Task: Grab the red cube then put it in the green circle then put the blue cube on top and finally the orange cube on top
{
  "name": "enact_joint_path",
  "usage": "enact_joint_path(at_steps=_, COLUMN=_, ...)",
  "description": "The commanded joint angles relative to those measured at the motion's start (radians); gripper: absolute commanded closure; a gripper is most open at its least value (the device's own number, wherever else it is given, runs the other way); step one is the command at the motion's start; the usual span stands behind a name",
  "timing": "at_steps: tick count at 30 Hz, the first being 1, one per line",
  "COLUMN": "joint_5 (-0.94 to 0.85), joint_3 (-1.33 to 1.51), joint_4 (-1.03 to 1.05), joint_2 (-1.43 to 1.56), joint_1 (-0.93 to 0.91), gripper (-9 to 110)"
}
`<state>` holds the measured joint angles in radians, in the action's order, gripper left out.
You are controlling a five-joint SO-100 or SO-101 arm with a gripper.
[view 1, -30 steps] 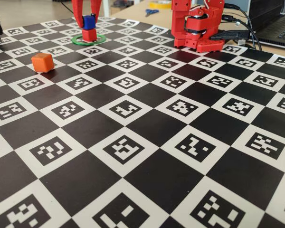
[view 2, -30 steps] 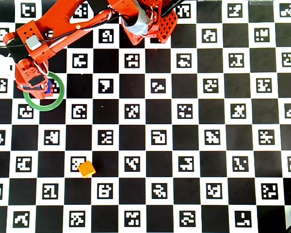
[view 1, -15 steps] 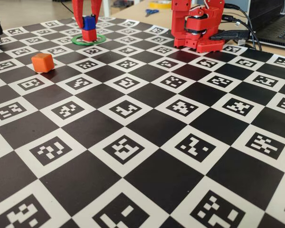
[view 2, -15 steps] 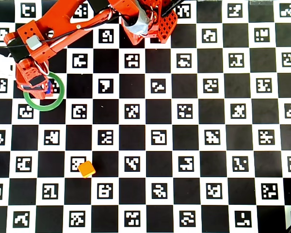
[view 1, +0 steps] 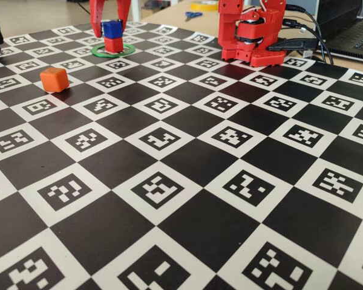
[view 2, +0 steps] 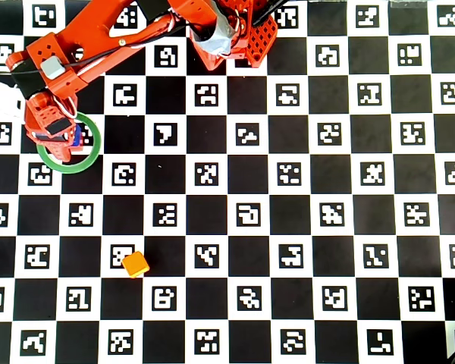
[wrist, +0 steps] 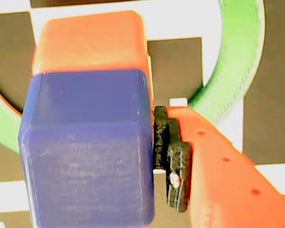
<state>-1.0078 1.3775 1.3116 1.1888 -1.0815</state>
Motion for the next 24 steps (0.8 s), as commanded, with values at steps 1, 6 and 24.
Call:
enact_joint_path(at_steps=1, joint_5=0.015, joint_3=-0.008, joint_4=-0.012, joint_2=0.044, joint_1=-0.029, gripper=61)
enact_joint_path(at_steps=6, joint_5=0.032, joint_3=-0.006, joint_4=-0.031, joint_2=0.048, joint_1=-0.044, gripper=52)
enact_joint_path(at_steps=24, joint_5=0.067, joint_3=-0.104, joint_4=0.140, joint_2=0.121, joint_1=-0.031, gripper=51)
